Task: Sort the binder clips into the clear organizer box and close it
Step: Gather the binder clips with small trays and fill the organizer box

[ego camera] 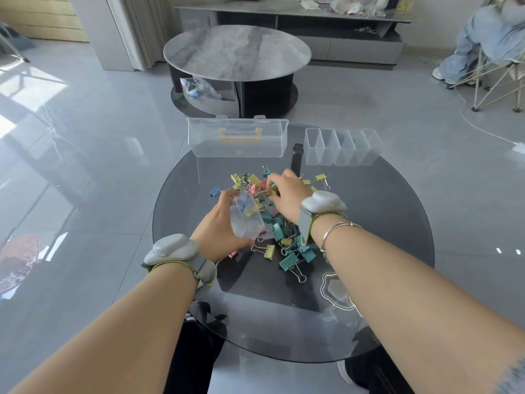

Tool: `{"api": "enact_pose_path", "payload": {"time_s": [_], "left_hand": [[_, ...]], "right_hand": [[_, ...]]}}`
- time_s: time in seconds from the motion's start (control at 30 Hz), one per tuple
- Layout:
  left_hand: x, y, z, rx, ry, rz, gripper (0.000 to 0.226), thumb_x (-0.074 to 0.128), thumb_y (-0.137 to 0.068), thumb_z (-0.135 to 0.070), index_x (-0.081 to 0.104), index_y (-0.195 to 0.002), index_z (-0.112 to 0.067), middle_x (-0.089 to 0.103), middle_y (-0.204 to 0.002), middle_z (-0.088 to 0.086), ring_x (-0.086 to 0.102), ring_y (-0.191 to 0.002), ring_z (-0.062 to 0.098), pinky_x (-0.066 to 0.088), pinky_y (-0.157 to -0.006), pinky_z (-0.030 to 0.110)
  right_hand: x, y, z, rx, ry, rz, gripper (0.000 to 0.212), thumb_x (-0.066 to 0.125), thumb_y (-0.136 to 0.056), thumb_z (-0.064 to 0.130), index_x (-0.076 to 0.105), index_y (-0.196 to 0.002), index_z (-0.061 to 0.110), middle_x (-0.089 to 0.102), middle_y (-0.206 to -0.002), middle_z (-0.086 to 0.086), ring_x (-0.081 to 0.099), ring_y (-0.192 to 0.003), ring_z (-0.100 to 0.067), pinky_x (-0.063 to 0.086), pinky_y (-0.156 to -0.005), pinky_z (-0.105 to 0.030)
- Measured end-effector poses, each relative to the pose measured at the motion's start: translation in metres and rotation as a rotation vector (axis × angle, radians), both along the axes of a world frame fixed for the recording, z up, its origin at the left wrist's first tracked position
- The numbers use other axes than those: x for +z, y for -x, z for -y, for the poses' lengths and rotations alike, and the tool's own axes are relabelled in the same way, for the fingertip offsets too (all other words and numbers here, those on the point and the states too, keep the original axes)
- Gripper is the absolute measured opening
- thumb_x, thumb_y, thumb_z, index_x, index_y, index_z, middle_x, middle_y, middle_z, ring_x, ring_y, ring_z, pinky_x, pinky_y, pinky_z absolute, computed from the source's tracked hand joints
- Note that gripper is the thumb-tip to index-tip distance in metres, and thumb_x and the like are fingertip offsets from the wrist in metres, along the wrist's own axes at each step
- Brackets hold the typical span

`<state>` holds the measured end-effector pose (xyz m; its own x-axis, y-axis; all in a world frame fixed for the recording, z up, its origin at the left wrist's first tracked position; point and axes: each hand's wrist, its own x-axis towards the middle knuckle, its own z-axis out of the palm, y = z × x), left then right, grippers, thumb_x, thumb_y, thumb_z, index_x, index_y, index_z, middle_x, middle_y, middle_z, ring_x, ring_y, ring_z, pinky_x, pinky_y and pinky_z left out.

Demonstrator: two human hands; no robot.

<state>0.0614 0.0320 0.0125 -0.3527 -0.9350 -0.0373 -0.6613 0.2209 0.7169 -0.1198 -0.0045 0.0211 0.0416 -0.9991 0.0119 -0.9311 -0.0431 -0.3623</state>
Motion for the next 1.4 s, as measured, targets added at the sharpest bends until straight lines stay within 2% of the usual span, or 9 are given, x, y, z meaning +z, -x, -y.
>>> {"api": "enact_pose_path", "payload": {"time_s": [0.2, 0.3, 0.5, 0.77, 0.93, 1.03, 1.1, 1.27, 1.4], "left_hand": [[0.003, 0.008, 0.004, 0.025, -0.048, 0.098, 0.089, 0.081, -0.066, -0.020, 0.023, -0.133, -0.019, 0.053, -0.122, 0.006, 0.057, -0.096, 0.026, 0.048, -0.076, 0.031], [0.003, 0.012, 0.005, 0.045, -0.058, 0.129, 0.089, 0.081, -0.065, -0.020, 0.023, -0.133, -0.018, 0.054, -0.118, 0.005, 0.056, -0.090, 0.023, 0.047, -0.071, 0.031], [0.003, 0.013, 0.005, 0.070, -0.078, 0.168, 0.091, 0.084, -0.062, -0.022, 0.024, -0.131, -0.019, 0.054, -0.117, 0.004, 0.056, -0.091, 0.025, 0.051, -0.075, 0.036], [0.005, 0.011, 0.004, 0.067, -0.050, 0.163, 0.090, 0.085, -0.062, -0.025, 0.025, -0.129, -0.020, 0.052, -0.115, 0.003, 0.054, -0.091, 0.026, 0.045, -0.074, 0.034], [0.005, 0.008, 0.003, 0.060, -0.045, 0.149, 0.091, 0.085, -0.060, -0.022, 0.025, -0.129, -0.020, 0.051, -0.110, 0.001, 0.056, -0.090, 0.026, 0.044, -0.073, 0.033], [0.004, 0.007, 0.004, 0.042, -0.035, 0.138, 0.091, 0.084, -0.059, -0.020, 0.025, -0.129, -0.021, 0.052, -0.115, 0.002, 0.056, -0.093, 0.027, 0.048, -0.078, 0.037], [0.004, 0.005, 0.005, 0.037, -0.041, 0.135, 0.092, 0.084, -0.059, -0.021, 0.024, -0.128, -0.023, 0.053, -0.119, 0.003, 0.056, -0.096, 0.029, 0.050, -0.084, 0.043], [0.002, 0.002, 0.008, 0.033, -0.052, 0.153, 0.091, 0.084, -0.058, -0.029, 0.023, -0.125, -0.026, 0.053, -0.120, 0.002, 0.054, -0.100, 0.030, 0.049, -0.088, 0.047], [0.001, -0.001, 0.010, 0.031, -0.056, 0.133, 0.090, 0.084, -0.056, -0.030, 0.025, -0.123, -0.026, 0.053, -0.117, 0.002, 0.055, -0.097, 0.029, 0.048, -0.088, 0.047]], "right_hand": [[0.039, -0.001, -0.009, -0.037, -0.017, 0.316, 0.023, 0.065, -0.088, 0.021, 0.063, -0.108, 0.010, 0.060, -0.097, -0.002, 0.054, -0.079, -0.017, 0.036, -0.066, -0.023], [0.058, -0.003, -0.015, -0.024, -0.163, 0.445, 0.014, 0.064, -0.089, 0.020, 0.062, -0.097, 0.008, 0.066, -0.085, -0.004, 0.063, -0.059, -0.015, 0.045, -0.049, -0.019], [0.059, -0.021, -0.025, -0.088, -0.380, 0.435, 0.016, 0.063, -0.086, 0.011, 0.065, -0.097, -0.001, 0.071, -0.087, -0.018, 0.058, -0.046, -0.010, 0.034, -0.035, -0.015], [0.065, -0.033, -0.022, -0.096, -0.419, 0.456, 0.022, 0.058, -0.087, 0.023, 0.066, -0.095, 0.004, 0.071, -0.091, -0.009, 0.069, -0.058, -0.022, 0.039, -0.040, -0.018], [0.069, -0.028, -0.021, -0.125, -0.459, 0.619, 0.025, 0.050, -0.088, 0.012, 0.069, -0.096, -0.002, 0.070, -0.088, -0.012, 0.066, -0.057, -0.024, 0.038, -0.042, -0.021], [0.063, -0.023, -0.022, -0.109, -0.311, 0.513, 0.026, 0.047, -0.088, 0.006, 0.072, -0.094, 0.001, 0.073, -0.089, -0.011, 0.063, -0.057, -0.017, 0.047, -0.043, -0.019], [0.054, -0.018, -0.020, -0.104, -0.182, 0.325, 0.026, 0.047, -0.086, 0.002, 0.071, -0.097, 0.005, 0.071, -0.102, -0.010, 0.065, -0.077, -0.022, 0.054, -0.067, -0.027], [0.016, -0.019, -0.019, 0.035, -0.352, -0.089, 0.046, 0.068, -0.082, 0.020, 0.051, -0.125, 0.021, 0.043, -0.129, -0.009, 0.045, -0.117, -0.032, 0.039, -0.086, -0.030], [-0.002, -0.027, -0.011, 0.085, -0.247, -0.187, 0.044, 0.065, -0.081, 0.027, 0.050, -0.121, 0.017, 0.045, -0.127, -0.013, 0.045, -0.115, -0.037, 0.042, -0.087, -0.039]]}}
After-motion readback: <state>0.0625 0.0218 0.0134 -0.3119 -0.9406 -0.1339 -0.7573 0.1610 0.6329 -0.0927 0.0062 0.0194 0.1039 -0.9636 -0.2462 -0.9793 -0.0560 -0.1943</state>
